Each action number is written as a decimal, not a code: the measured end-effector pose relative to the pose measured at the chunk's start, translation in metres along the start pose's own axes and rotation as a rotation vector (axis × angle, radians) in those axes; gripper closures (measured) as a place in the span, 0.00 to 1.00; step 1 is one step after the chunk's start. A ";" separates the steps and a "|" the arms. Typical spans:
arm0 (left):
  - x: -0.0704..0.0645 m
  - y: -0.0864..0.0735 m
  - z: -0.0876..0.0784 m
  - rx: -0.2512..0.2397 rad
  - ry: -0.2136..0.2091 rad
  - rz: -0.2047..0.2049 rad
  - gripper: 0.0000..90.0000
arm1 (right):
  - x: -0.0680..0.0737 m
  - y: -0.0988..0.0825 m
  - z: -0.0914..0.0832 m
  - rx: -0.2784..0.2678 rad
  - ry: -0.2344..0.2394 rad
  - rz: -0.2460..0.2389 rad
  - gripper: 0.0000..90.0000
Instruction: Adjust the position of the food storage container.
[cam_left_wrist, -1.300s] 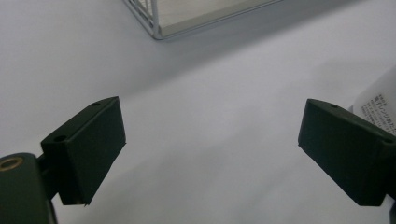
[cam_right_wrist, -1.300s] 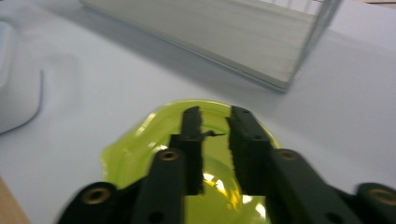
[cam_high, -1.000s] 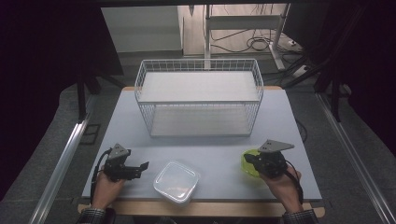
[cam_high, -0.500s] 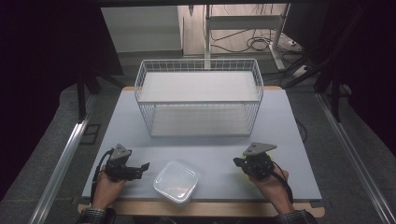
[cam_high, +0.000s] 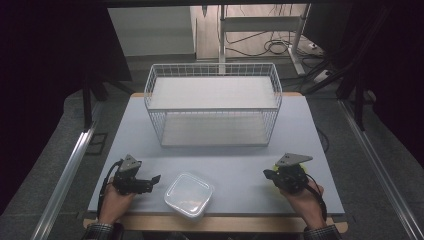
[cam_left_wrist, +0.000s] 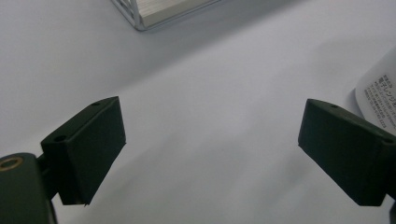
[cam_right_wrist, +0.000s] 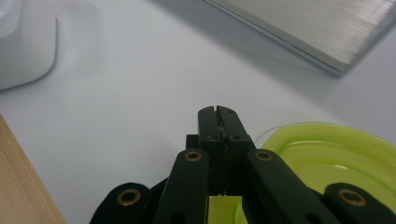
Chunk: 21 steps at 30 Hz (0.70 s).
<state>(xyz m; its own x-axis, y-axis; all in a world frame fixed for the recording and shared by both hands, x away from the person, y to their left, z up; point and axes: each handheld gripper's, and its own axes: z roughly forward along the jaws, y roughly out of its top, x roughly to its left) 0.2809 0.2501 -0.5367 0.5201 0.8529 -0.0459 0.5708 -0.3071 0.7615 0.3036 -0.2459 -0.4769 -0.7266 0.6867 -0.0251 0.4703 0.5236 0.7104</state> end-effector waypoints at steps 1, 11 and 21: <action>0.000 0.000 0.000 0.000 0.001 0.001 0.08 | -0.001 -0.001 -0.001 0.000 -0.005 0.006 0.99; 0.000 0.000 0.000 0.009 -0.001 0.003 0.08 | -0.025 -0.017 -0.019 -0.002 -0.066 0.083 0.99; -0.002 0.000 -0.014 0.023 -0.065 0.017 0.11 | -0.010 -0.011 -0.020 -0.043 -0.043 0.053 0.99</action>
<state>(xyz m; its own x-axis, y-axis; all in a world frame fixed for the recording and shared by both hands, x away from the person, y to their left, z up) 0.2706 0.2544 -0.5273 0.5695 0.8185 -0.0750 0.5753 -0.3318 0.7477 0.2957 -0.2692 -0.4703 -0.6784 0.7345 -0.0163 0.4851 0.4645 0.7409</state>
